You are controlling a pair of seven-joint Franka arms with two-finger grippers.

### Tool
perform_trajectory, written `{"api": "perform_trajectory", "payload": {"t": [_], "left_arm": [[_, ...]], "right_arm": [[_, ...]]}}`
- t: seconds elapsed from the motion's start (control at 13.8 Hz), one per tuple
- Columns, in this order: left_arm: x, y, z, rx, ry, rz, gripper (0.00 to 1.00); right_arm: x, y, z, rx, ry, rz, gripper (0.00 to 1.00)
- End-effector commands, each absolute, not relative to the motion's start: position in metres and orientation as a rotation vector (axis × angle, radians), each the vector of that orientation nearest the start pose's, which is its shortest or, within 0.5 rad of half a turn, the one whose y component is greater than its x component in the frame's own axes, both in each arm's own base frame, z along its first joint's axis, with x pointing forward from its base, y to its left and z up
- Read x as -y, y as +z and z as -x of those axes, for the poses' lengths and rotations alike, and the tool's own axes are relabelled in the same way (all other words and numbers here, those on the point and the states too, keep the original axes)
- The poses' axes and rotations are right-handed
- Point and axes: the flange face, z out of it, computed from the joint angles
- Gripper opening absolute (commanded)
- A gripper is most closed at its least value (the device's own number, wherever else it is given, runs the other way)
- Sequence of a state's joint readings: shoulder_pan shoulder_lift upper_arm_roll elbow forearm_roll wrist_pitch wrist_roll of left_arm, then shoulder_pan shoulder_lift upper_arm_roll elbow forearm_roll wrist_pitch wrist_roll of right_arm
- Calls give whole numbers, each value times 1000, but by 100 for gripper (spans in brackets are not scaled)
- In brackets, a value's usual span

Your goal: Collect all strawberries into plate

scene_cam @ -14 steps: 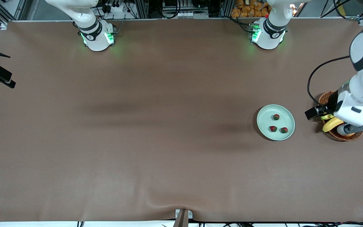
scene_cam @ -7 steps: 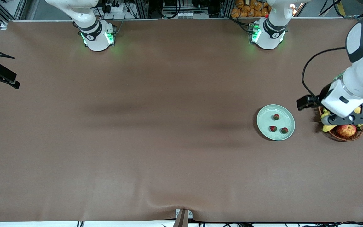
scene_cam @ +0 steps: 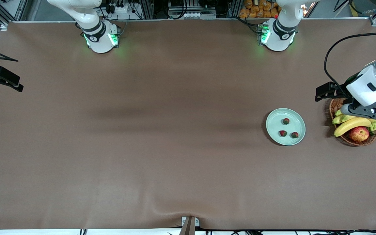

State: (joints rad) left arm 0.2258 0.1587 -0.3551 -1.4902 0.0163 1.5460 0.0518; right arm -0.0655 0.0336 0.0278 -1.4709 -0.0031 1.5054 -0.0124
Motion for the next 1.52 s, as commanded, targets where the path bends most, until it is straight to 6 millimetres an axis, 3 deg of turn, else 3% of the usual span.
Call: {"api": "perform_trajectory", "payload": {"t": [0.0, 0.15, 0.36, 0.65, 0.87, 1.02, 1.16, 1.31, 1.45], "left_arm": [[57, 581, -586, -309, 146, 3153, 100], [50, 609, -557, -255, 201, 3127, 100], [50, 612, -554, -251, 205, 3124, 100], [20, 605, -550, -148, 226, 3136, 100], [37, 603, -542, -42, 231, 3128, 100], [43, 609, -528, 13, 218, 3111, 100], [27, 614, -520, 50, 215, 3093, 100], [26, 617, -504, 92, 179, 3095, 100], [13, 635, -501, 27, 127, 3107, 100]], "right_arm": [[21, 644, -561, -27, 19, 3143, 100], [20, 644, -561, -25, 19, 3143, 100], [16, 645, -561, -17, 12, 3142, 100], [16, 639, -565, -17, 34, 3142, 100], [16, 637, -565, -15, 41, 3142, 100], [17, 637, -566, -17, 39, 3144, 100], [17, 637, -565, -17, 39, 3142, 100], [18, 638, -565, -22, 36, 3142, 100], [18, 638, -565, -22, 36, 3142, 100]]}}
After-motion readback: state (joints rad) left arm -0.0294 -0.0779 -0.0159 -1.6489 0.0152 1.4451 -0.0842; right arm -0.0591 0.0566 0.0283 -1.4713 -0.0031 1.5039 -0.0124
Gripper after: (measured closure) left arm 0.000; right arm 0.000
